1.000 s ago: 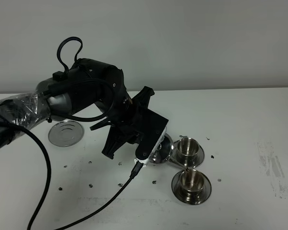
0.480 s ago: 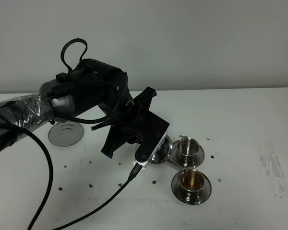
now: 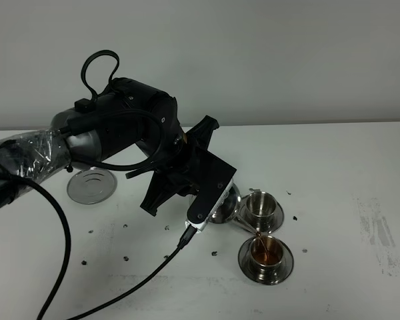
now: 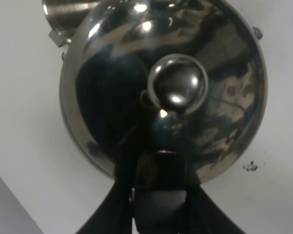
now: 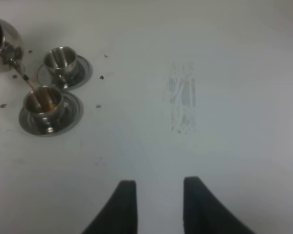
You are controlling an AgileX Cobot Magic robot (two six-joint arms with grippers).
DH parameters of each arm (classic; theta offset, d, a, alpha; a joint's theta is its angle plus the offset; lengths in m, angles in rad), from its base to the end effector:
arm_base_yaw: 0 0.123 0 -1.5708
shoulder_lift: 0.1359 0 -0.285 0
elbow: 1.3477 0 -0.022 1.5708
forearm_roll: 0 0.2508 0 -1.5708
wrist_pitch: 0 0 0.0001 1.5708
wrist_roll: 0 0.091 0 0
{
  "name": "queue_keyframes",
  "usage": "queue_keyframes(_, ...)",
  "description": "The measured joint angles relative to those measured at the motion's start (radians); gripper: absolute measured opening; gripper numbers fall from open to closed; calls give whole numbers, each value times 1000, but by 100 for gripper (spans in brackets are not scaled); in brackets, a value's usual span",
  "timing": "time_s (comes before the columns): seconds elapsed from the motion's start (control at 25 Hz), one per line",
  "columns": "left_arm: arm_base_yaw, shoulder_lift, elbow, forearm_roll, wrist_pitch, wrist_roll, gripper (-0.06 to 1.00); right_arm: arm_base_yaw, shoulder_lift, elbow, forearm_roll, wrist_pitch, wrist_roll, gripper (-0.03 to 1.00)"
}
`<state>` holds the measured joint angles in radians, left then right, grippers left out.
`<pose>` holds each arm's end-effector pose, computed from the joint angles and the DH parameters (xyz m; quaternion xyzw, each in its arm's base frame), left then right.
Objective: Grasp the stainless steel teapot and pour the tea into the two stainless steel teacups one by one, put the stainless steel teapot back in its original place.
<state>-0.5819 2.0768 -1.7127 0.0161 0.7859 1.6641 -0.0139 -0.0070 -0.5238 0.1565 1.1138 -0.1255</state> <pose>0.3866 -0.2531 0.2243 0.8742 0.4154 0.1354 0.2118 -0.0114 0.0129 0.2803 -0.0540 0.8547 0.0422 0.5146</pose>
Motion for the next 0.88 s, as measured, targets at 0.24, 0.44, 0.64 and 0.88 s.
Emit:
queue_keyframes(0.24, 0, 0, 0, 5, -1, 0, 24, 0, 0, 0, 0, 0, 0, 22)
queue_keyframes(0.44, 0, 0, 0, 5, -2, 0, 24, 0, 0, 0, 0, 0, 0, 22)
queue_keyframes(0.64, 0, 0, 0, 8, -6, 0, 24, 0, 0, 0, 0, 0, 0, 22)
queue_keyframes(0.88, 0, 0, 0, 8, -7, 0, 24, 0, 0, 0, 0, 0, 0, 22)
